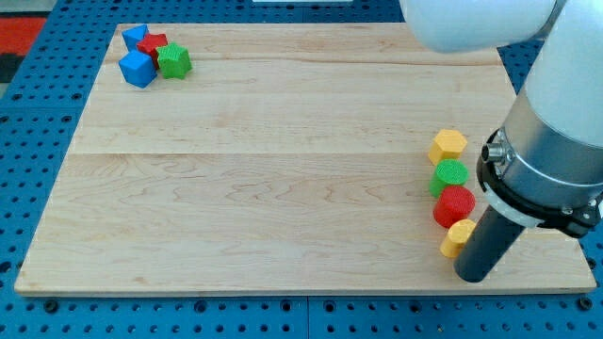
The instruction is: Move the yellow hexagon slightly down
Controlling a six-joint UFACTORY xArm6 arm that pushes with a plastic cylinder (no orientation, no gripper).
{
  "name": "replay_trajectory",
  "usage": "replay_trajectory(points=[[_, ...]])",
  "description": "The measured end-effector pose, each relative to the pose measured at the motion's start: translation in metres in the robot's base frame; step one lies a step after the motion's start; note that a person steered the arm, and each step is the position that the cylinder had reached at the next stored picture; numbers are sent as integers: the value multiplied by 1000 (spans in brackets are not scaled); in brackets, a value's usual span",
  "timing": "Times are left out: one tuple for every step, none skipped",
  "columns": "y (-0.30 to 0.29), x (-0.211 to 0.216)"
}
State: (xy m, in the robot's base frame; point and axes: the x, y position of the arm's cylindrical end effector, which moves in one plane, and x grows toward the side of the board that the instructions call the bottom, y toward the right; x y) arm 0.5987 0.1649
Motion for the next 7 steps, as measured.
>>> replay_trajectory(points=[[0,0],[0,6],[-3,9],[-12,5],[-28,5],[-50,14],[-106,17]])
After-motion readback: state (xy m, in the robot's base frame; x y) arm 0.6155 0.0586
